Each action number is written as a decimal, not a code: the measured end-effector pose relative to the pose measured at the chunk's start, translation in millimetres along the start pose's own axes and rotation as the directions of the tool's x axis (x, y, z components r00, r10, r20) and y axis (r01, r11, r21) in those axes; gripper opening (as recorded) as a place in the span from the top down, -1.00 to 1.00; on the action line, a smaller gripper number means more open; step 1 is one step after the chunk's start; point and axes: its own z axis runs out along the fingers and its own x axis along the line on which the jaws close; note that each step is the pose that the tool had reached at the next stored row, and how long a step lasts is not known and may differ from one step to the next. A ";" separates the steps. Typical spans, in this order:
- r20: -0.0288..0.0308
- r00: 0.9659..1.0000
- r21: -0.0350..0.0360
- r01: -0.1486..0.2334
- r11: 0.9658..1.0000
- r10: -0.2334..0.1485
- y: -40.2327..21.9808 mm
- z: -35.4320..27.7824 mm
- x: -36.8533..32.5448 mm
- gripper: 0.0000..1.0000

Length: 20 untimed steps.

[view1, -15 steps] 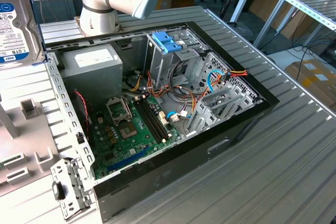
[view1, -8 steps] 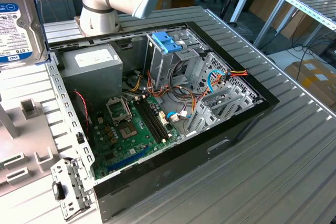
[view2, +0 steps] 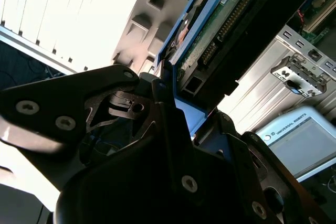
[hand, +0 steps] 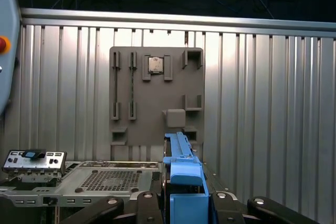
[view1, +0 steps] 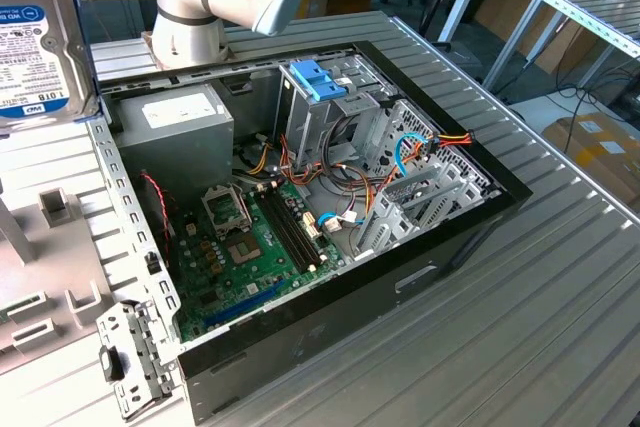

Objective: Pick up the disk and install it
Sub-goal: 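Pick up the disk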

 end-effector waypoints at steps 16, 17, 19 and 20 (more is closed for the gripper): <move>0.000 1.000 0.000 0.000 1.000 0.000 -10.5 0.0 0.2 0.26; 0.000 1.000 0.000 0.000 1.000 0.000 -11.1 0.1 0.2 0.26; 0.000 1.000 0.000 0.000 1.000 0.000 -12.1 0.1 0.2 0.26; 0.000 1.000 0.000 0.000 1.000 0.000 -12.7 0.1 0.2 0.26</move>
